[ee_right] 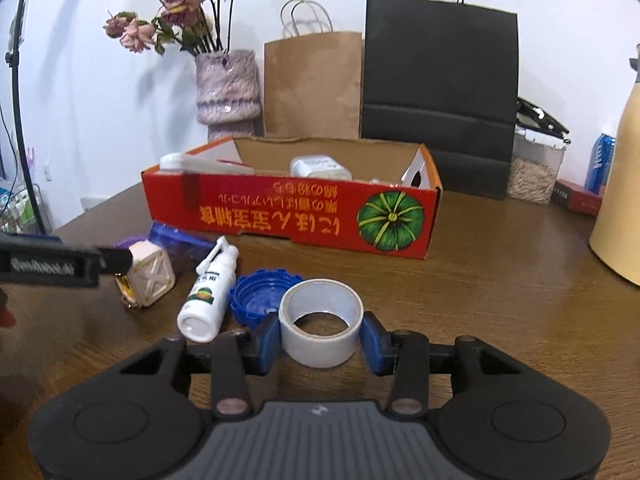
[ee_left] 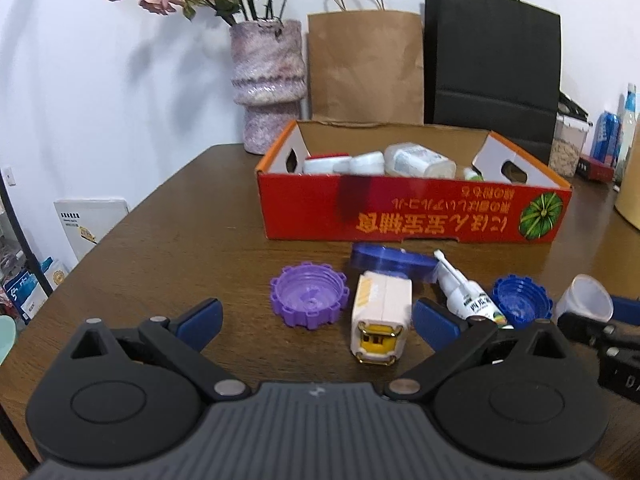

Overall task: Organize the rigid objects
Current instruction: 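Grasp the white tape roll with the right gripper while the left gripper grasps the white charger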

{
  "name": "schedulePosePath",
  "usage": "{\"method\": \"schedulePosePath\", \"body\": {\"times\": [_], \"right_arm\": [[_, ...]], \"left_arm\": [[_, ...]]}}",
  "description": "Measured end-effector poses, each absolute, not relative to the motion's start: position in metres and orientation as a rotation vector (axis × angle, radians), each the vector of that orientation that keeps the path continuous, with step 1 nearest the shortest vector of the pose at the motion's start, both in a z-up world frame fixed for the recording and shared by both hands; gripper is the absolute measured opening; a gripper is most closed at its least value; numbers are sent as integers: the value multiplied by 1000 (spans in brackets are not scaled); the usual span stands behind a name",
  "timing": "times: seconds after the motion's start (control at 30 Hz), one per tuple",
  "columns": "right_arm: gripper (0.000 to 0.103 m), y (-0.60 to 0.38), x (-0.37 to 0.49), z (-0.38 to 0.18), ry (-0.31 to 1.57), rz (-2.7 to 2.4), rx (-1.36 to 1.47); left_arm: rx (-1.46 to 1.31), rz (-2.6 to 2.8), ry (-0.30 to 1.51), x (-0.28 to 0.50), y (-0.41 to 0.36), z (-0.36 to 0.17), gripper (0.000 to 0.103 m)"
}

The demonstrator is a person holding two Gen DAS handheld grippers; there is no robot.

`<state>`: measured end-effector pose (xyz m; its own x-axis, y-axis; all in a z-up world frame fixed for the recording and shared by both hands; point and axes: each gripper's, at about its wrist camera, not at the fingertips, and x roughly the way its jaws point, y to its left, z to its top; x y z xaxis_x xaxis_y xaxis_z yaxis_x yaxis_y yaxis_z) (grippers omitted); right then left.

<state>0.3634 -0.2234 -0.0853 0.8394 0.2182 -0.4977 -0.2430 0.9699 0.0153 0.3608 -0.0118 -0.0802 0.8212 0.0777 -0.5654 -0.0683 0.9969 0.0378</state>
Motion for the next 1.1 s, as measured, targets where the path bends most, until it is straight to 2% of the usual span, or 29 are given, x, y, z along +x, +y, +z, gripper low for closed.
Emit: {"method": "schedulePosePath", "body": {"times": [0.33,0.5,0.63,0.7,0.87,0.93,1.1], "right_arm": [[42,-220,358,-83,490,232,-56],[42,-220,357,-83,488,225,-55],[42,-220,357,-83,489,224,-56],[42,-220,357,-83,489,225,-57],[42,-220,357,-83,489,225,-56],[42,-220,357,-83,489,224,-56],[42,-220,357,-83,489,225,-57]], "left_arm": [[33,45,576,367,-25,-88,103],[30,25,592,372,-29,-92,84],[25,1,608,376,-32,-95,74],[27,-5,614,378,-33,-96,64],[6,-30,641,383,-34,-100,50],[5,-39,651,385,-34,-101,46],[15,-39,669,388,-37,-104,44]]}}
